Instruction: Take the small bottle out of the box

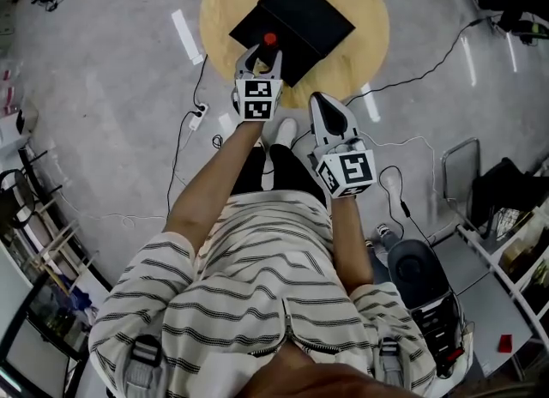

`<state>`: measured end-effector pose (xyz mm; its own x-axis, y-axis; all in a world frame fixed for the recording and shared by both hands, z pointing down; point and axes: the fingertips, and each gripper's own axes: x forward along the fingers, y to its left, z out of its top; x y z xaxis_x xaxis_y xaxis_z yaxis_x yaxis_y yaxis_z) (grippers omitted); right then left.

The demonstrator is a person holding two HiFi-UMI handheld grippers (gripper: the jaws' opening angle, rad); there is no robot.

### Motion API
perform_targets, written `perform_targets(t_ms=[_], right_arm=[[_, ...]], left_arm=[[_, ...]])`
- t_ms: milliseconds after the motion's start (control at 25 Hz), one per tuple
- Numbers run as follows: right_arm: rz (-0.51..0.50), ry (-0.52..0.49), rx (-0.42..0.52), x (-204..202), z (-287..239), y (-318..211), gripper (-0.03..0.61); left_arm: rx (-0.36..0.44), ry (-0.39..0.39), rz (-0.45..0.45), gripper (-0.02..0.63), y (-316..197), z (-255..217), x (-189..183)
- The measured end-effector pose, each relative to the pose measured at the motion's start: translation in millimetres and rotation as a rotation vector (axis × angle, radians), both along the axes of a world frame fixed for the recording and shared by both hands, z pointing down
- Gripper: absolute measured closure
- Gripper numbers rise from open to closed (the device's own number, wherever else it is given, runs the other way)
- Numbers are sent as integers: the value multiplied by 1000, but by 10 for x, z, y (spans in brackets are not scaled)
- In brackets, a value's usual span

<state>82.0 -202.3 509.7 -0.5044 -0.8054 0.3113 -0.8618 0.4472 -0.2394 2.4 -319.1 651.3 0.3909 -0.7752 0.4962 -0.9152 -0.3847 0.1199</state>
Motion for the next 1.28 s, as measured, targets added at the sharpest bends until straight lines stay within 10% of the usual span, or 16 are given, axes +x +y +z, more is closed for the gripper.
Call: perform_targets(t_ms=[1280], right_arm=[[24, 19, -40, 204, 154, -164, 568]], left_arm=[[-33, -16, -38, 463, -482, 339, -34]])
